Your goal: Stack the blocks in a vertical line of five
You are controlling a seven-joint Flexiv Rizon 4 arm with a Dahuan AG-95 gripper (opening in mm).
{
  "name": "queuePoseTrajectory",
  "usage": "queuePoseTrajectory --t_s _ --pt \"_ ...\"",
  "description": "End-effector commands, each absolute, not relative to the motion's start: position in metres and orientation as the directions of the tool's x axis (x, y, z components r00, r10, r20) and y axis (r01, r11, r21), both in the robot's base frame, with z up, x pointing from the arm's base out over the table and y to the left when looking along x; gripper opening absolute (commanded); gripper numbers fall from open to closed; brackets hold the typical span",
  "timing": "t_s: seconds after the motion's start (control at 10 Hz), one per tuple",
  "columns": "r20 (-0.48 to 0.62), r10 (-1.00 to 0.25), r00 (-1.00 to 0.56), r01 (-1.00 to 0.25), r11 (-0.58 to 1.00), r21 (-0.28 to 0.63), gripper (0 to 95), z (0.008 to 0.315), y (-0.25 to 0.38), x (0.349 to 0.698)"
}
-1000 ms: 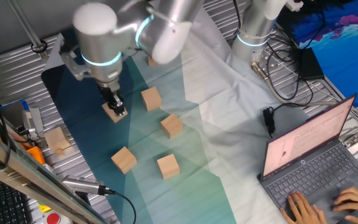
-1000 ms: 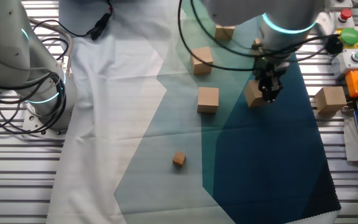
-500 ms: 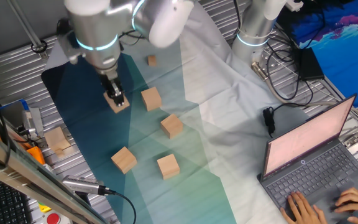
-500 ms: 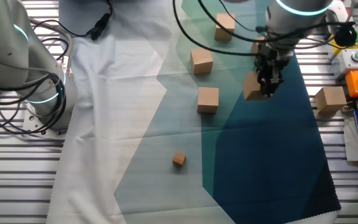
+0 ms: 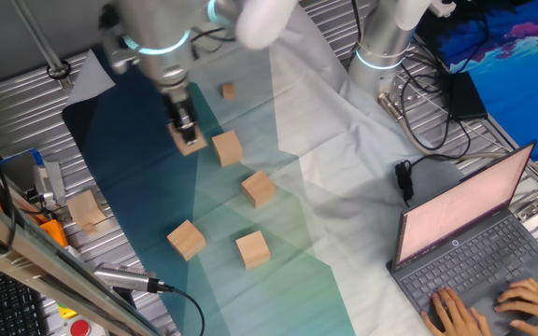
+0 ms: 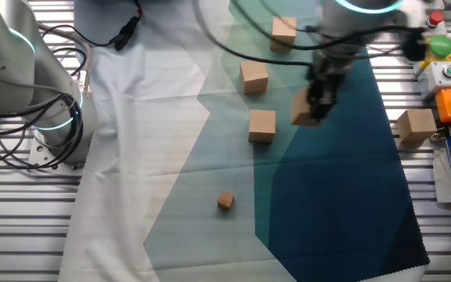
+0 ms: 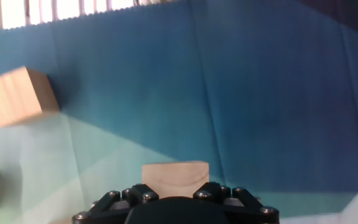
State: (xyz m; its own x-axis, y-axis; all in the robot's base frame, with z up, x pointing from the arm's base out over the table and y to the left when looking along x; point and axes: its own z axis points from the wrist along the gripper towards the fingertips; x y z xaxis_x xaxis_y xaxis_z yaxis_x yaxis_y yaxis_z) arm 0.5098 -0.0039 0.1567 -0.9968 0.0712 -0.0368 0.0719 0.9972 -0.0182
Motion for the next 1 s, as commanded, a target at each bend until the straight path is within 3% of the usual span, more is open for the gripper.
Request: queuePoseTrajectory --t_s 0.1,1.0 --pt "-0.034 0.074 -0.997 0.074 0.997 -0.015 0.0 0.152 -0.003 0.501" --pt "-0.042 0.056 -0.998 0.057 0.998 -0.011 0.0 0.143 0.001 0.479"
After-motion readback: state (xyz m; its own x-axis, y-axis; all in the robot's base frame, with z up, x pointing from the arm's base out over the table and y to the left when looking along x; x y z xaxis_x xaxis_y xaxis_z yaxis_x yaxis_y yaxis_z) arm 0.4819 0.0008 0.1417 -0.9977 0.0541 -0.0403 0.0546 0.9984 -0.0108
